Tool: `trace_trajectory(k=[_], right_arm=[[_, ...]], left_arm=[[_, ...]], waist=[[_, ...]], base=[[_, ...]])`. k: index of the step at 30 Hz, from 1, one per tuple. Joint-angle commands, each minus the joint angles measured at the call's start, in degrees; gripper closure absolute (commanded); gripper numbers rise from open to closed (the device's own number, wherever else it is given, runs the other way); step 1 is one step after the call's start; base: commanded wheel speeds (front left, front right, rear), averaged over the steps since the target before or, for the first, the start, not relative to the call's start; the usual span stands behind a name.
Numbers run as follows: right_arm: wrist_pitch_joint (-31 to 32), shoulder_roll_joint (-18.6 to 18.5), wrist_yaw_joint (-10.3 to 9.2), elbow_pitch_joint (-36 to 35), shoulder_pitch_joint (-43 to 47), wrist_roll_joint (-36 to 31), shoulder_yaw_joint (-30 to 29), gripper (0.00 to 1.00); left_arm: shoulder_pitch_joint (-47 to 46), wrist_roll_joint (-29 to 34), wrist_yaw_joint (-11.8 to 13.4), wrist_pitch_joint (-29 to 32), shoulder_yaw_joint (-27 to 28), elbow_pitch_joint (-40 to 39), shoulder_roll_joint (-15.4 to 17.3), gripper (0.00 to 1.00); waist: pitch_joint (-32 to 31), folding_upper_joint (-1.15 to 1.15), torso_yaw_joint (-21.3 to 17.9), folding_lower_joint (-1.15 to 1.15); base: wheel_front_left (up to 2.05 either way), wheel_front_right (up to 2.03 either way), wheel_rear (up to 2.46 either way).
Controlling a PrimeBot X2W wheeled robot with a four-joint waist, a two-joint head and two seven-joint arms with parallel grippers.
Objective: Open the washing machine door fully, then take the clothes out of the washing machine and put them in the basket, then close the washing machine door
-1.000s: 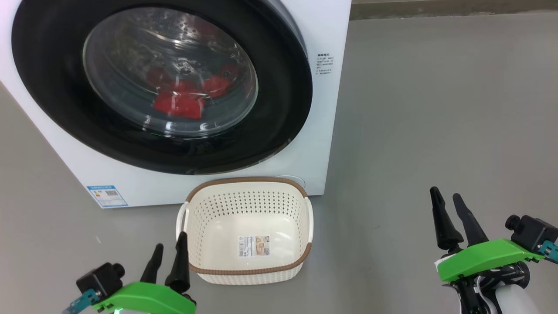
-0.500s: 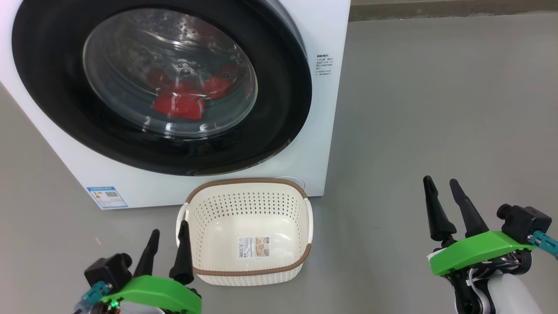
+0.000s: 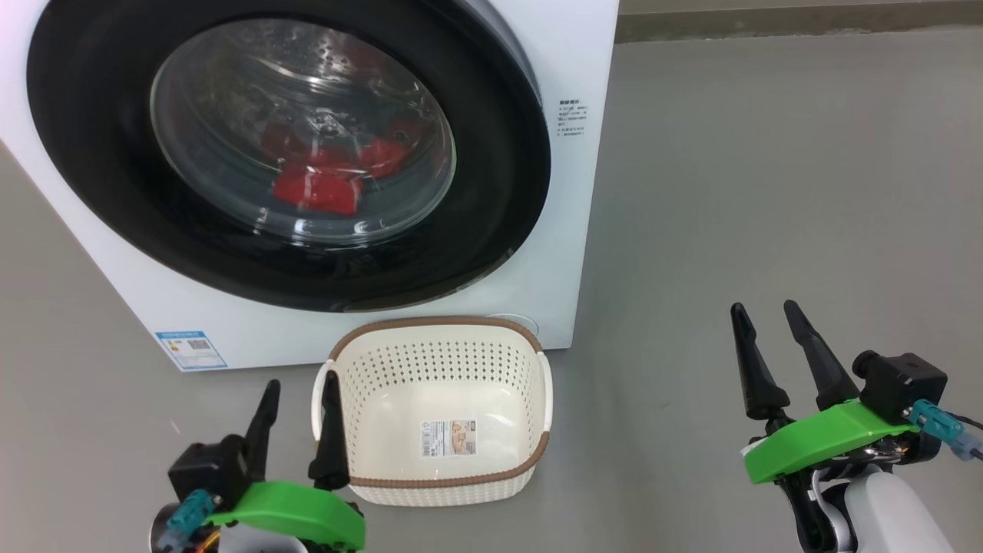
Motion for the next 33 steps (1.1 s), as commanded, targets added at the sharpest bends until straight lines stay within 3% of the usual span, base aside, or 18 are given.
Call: trace_trajectory(k=[1, 19, 33], right_arm=[[-1.0, -0.6, 0.03, -1.2, -3.0, -2.5, 1.5, 0.00], [-3.8, -0.8, 0.03, -0.9, -4.3, -13.4, 3.0, 0.00], [-3.8, -0.8, 0.03, -1.0, -4.2, -13.5, 2.7, 0.00]], left_arm=[[-3.0, 2.7, 0.7, -1.1, 0.9, -2.0, 0.9, 0.00], [-3.7, 13.7, 2.5, -3.9, -0.6, -3.1, 1.1, 0.00], [-3.7, 12.9, 2.0, -3.9, -0.5, -2.6, 1.1, 0.00]], waist=[[-0.1, 0.00, 0.0, 0.00], [-1.3, 0.00, 0.0, 0.00], [-1.3, 0.00, -0.1, 0.00]], base=[[0.00, 0.00, 0.00], [0.00, 0.00, 0.00], [0.00, 0.00, 0.00]])
